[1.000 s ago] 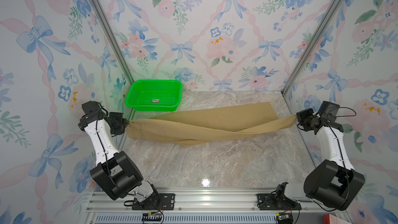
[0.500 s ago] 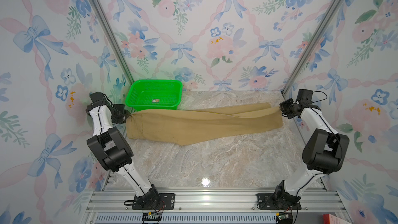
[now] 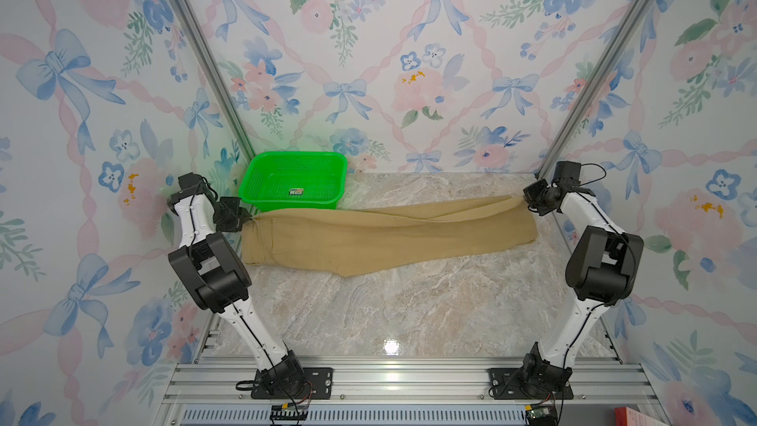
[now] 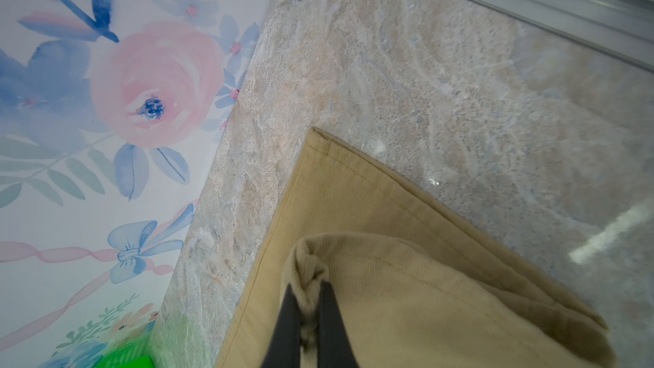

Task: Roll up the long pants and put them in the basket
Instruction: Fold the long pant at the center of the board.

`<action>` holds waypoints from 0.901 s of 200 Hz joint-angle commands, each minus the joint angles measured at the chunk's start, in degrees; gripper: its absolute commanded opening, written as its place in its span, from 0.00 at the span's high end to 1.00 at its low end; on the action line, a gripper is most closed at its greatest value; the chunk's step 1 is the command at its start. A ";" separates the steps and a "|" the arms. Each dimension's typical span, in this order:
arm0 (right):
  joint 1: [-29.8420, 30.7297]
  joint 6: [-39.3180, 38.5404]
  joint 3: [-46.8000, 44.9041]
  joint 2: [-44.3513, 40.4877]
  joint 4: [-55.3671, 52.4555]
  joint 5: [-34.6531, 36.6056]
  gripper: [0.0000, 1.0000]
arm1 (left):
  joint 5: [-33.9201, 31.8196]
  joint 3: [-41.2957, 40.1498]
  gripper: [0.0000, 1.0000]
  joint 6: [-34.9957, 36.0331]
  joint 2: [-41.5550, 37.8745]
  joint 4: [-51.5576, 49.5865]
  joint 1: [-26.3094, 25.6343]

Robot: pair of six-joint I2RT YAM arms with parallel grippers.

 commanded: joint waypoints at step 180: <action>-2.18 0.23 11.70 14.96 -0.84 -0.81 0.84 | -7.94 9.33 1.00 -4.34 11.37 2.12 -0.75</action>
